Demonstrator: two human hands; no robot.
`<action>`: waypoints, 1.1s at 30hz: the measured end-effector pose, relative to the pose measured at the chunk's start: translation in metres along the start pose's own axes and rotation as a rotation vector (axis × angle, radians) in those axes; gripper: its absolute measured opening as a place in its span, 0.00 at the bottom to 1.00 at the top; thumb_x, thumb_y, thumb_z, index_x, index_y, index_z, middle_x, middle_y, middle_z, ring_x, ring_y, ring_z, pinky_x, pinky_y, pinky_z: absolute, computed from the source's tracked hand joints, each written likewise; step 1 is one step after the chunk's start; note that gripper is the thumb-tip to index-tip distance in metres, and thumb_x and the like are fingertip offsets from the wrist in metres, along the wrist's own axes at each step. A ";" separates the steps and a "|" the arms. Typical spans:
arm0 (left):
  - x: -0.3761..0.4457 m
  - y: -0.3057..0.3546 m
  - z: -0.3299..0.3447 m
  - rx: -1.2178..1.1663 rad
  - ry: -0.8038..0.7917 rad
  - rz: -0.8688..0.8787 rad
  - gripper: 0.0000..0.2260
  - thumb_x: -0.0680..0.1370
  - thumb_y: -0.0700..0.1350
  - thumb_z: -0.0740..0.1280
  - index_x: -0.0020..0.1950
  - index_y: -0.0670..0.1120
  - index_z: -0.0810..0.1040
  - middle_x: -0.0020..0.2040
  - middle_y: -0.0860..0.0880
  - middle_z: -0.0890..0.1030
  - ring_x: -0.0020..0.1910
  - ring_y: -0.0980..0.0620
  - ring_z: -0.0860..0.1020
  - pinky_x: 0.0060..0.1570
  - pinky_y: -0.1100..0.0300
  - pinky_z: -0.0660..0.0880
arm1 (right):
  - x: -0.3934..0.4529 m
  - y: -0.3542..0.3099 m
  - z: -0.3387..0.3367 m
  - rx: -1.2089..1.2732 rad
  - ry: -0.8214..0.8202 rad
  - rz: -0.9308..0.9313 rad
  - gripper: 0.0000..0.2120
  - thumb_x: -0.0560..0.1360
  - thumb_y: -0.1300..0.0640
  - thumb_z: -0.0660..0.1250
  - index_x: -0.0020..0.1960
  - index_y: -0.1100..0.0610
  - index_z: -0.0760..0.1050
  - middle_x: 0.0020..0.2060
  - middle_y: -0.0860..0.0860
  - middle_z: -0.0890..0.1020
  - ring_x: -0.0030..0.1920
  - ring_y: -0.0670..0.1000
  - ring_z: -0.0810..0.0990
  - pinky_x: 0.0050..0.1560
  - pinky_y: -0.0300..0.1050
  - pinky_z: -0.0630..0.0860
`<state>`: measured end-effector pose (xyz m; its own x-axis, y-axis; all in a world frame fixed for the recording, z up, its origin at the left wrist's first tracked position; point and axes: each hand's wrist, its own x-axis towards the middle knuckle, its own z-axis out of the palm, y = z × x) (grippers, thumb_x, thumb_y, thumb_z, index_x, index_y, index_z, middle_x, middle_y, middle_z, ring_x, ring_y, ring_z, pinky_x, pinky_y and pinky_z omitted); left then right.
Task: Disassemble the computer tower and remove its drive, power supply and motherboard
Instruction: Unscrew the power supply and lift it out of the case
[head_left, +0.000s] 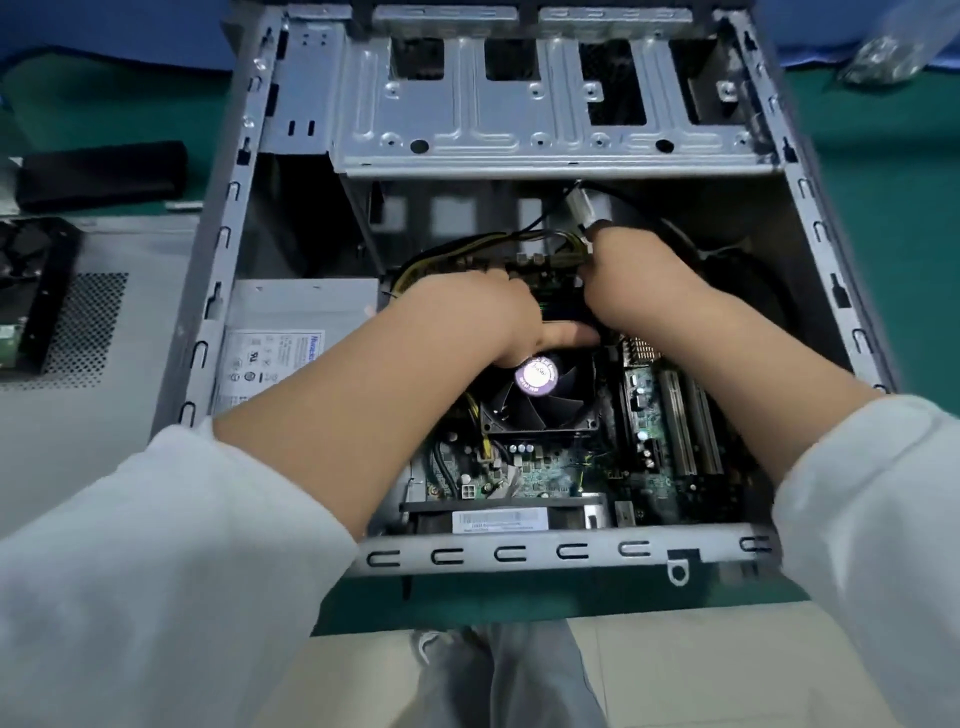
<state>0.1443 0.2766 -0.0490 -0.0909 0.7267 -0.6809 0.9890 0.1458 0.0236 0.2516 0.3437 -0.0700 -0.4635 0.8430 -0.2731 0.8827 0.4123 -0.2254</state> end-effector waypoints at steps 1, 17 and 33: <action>0.001 0.001 -0.003 0.030 -0.028 -0.004 0.46 0.70 0.74 0.49 0.75 0.41 0.57 0.72 0.39 0.63 0.69 0.40 0.64 0.67 0.48 0.61 | 0.001 -0.001 0.000 -0.020 0.000 -0.007 0.10 0.77 0.64 0.59 0.57 0.66 0.72 0.54 0.65 0.78 0.56 0.63 0.76 0.44 0.44 0.66; 0.017 -0.006 -0.012 0.041 -0.105 0.089 0.46 0.68 0.76 0.50 0.66 0.38 0.71 0.66 0.40 0.72 0.56 0.42 0.71 0.62 0.48 0.67 | 0.017 -0.005 0.004 -0.239 0.023 -0.030 0.19 0.75 0.67 0.59 0.66 0.63 0.67 0.59 0.64 0.75 0.59 0.64 0.75 0.51 0.53 0.73; 0.022 -0.007 -0.016 0.046 -0.086 0.125 0.41 0.71 0.73 0.51 0.65 0.39 0.72 0.62 0.41 0.73 0.49 0.44 0.68 0.58 0.50 0.66 | 0.030 0.000 0.007 -0.210 -0.008 -0.043 0.19 0.75 0.63 0.61 0.65 0.64 0.62 0.57 0.63 0.75 0.57 0.64 0.75 0.43 0.48 0.67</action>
<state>0.1331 0.3021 -0.0527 0.0419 0.6765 -0.7352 0.9965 0.0250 0.0799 0.2377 0.3664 -0.0844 -0.5012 0.8205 -0.2748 0.8584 0.5117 -0.0378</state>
